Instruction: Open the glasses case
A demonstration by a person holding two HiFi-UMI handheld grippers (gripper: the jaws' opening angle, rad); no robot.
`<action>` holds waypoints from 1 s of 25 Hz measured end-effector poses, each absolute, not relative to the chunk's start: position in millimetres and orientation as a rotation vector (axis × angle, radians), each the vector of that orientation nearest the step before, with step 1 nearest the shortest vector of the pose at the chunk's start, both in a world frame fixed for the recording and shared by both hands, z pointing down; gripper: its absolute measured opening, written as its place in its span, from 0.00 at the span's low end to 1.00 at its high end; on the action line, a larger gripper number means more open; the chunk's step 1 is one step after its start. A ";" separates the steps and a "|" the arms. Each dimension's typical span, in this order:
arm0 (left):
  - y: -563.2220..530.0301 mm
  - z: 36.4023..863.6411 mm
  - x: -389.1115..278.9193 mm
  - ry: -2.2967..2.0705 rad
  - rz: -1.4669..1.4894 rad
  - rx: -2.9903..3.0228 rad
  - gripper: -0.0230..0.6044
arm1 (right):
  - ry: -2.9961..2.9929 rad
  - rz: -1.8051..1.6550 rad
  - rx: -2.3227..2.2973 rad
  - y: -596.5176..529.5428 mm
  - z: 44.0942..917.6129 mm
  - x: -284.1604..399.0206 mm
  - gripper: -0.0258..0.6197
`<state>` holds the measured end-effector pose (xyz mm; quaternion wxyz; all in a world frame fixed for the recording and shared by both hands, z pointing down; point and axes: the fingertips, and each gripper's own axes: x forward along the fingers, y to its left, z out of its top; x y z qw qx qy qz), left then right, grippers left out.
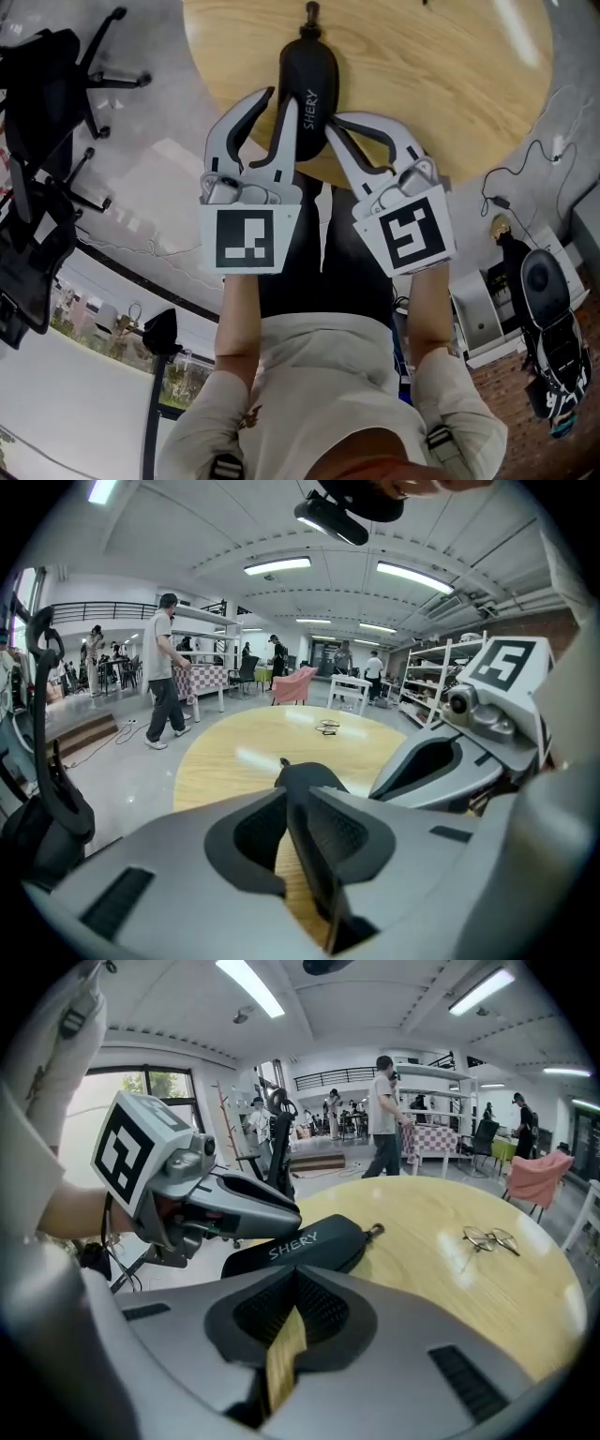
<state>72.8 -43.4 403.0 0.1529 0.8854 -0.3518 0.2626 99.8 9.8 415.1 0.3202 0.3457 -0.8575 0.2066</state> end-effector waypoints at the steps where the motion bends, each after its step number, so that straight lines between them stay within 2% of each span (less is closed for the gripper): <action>1: -42.0 400.9 70.9 -1.008 0.749 2.539 0.14 | -2.262 0.539 0.895 9.6 414.4 93.0 0.07; 13: -38.0 389.0 41.0 -1.072 0.721 2.498 0.16 | -2.358 0.490 0.834 -12.2 400.4 62.2 0.07; 25: -32.8 387.0 1.0 -1.083 0.660 2.516 0.31 | -2.477 0.471 0.804 -49.8 382.0 34.9 0.07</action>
